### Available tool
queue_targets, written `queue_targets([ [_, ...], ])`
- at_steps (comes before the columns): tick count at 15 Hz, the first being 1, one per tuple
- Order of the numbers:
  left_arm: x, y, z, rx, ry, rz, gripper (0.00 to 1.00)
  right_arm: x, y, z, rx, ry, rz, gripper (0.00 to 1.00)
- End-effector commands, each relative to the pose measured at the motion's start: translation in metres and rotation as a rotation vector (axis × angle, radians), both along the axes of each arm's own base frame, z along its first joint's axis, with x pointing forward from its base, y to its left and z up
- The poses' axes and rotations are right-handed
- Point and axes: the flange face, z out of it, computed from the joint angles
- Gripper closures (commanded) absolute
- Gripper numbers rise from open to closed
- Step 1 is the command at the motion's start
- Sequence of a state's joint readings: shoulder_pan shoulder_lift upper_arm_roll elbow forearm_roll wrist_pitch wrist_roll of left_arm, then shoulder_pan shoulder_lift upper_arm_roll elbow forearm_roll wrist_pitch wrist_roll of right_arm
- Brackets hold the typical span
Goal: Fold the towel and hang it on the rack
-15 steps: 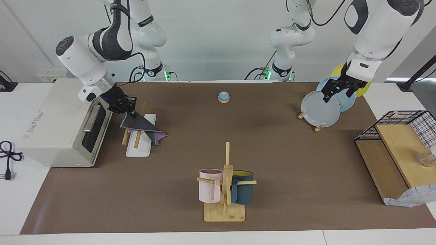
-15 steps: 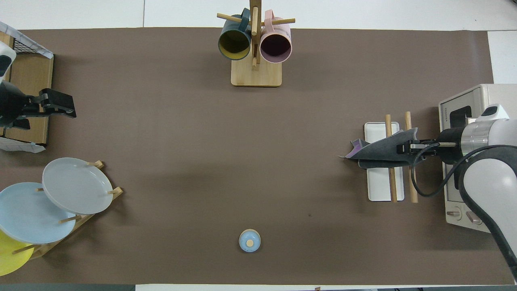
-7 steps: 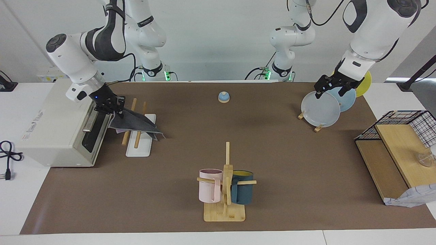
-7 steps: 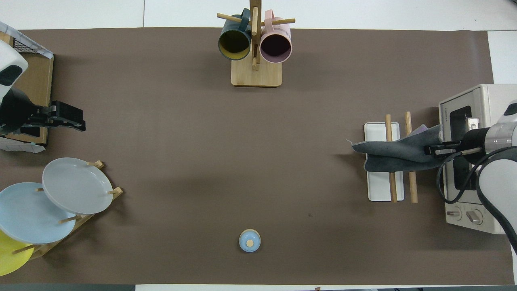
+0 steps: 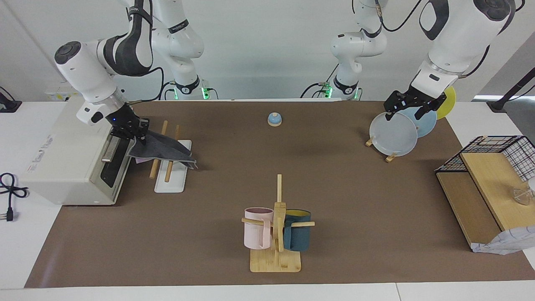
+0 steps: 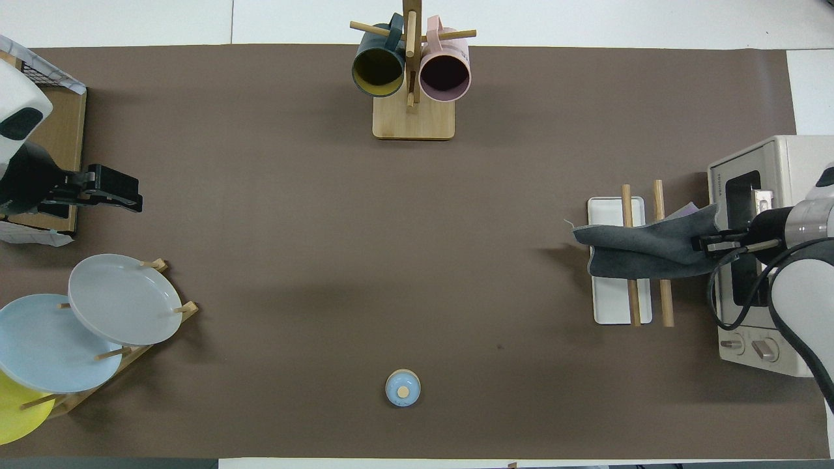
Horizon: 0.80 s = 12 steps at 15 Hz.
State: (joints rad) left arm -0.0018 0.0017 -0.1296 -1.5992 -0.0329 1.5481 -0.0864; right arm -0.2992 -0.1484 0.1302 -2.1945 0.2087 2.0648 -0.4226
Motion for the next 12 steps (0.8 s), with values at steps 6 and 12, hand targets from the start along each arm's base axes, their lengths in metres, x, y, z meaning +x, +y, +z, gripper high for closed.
queue_targets([
  [6,-0.0035,-0.002,0.0037,-0.002,-0.013,-0.014,0.0,-0.0076,-0.0058,-0.0025,-0.014,0.028,0.017,0.94],
  [12,-0.0023,0.0031,0.0046,-0.001,-0.023,-0.008,0.0,-0.0066,-0.0066,-0.0007,-0.014,0.025,0.025,0.0],
])
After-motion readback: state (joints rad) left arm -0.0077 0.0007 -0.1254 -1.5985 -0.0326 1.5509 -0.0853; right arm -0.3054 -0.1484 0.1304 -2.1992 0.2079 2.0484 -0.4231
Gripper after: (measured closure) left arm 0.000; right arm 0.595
